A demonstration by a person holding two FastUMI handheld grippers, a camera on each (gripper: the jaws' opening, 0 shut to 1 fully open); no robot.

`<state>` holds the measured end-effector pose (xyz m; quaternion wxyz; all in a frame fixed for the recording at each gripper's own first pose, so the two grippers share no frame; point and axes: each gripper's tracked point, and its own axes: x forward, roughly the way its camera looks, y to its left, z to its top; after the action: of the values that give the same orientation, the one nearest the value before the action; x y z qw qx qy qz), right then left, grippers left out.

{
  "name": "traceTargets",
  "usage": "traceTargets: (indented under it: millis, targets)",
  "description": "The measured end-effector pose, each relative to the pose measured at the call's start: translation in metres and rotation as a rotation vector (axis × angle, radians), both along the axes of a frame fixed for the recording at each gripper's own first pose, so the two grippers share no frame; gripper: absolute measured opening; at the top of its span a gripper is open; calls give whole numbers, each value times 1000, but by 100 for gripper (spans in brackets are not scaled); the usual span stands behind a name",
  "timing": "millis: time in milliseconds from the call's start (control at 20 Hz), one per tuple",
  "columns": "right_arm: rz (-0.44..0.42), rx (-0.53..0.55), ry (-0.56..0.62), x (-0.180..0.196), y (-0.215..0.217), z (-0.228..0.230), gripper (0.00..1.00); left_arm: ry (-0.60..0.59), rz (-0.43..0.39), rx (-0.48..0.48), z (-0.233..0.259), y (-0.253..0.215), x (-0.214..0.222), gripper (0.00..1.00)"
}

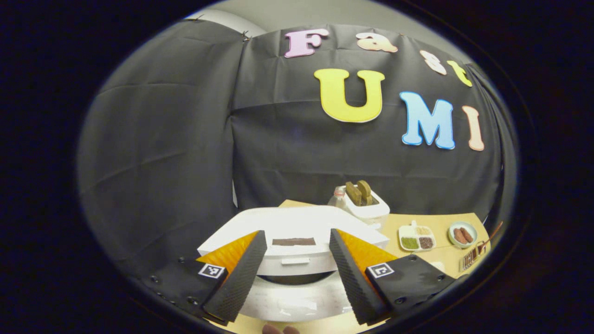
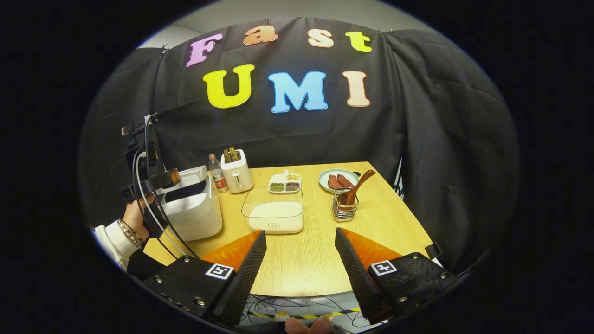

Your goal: Close the left gripper, press the button to open the rice cooker; take a wooden spoon from the chopstick holder with the right hand, scoop a spoonful of rice and pour it into the rice cooker, then put the wooden spoon back into the chopstick holder.

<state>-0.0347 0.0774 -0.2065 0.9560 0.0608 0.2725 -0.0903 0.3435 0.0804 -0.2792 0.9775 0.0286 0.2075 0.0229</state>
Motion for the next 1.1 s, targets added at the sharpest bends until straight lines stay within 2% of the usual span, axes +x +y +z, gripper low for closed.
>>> traceTargets:
  millis: [250,300,350,400,650,800,850,1050,1100]
  targets:
    - [-18,7,24,-11,-4,-7,92,63,17,-9,-39,-2,-19,96]
    - [-22,13,27,-11,-4,-7,92,121,25,-23,-59,-2,-26,95]
    - [-26,16,30,-12,-4,-9,92,94,20,-16,-58,-1,-28,94]
    - [-27,17,30,-13,-4,-9,92,107,9,-4,-65,-1,-18,99]
    - [-40,36,7,-11,-6,-2,92,111,-10,-29,-55,-2,-27,96]
    - [-53,28,-18,-10,-14,4,92,117,12,-122,-39,2,-36,100]
    - [-58,28,-22,-10,-16,5,92,101,16,-143,-28,3,-39,96]
    - [-75,13,-52,-10,-33,16,92,-2,-80,-131,39,-22,-63,100]
    - [-84,5,-64,-10,-39,21,92,-31,-112,-139,60,-33,-73,98]
